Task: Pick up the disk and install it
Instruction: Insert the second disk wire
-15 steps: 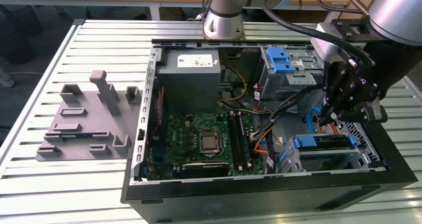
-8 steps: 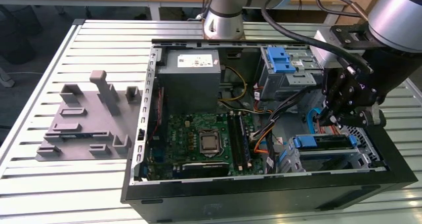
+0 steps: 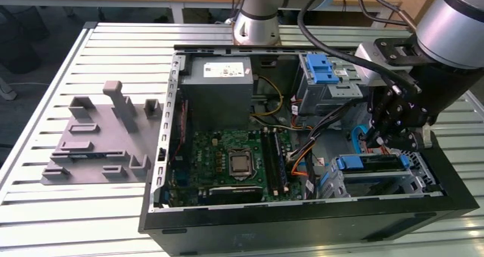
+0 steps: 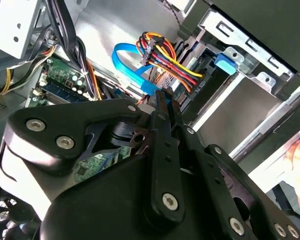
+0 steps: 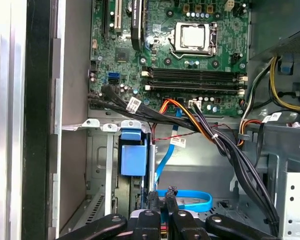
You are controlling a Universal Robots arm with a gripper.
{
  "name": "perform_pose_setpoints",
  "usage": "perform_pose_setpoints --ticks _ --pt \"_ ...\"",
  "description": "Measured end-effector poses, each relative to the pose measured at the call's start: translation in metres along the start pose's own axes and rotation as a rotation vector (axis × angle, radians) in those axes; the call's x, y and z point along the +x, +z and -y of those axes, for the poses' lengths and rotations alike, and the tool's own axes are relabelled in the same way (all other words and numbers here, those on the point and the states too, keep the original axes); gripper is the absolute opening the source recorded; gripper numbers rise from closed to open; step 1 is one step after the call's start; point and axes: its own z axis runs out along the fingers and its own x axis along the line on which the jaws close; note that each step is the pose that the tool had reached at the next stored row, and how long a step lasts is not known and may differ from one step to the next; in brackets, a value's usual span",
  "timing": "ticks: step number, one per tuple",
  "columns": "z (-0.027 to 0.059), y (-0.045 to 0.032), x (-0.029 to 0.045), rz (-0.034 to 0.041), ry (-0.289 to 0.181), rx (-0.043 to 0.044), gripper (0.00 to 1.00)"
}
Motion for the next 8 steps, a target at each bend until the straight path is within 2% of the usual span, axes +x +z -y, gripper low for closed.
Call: perform_pose_setpoints --ticks 6,8 --pt "-0.0012 0.0004 0.0005 -0.0003 0.019 0.0006 0.16" --pt "-0.0013 0.0011 0.0031 -0.0001 0.02 0.0006 0.16"
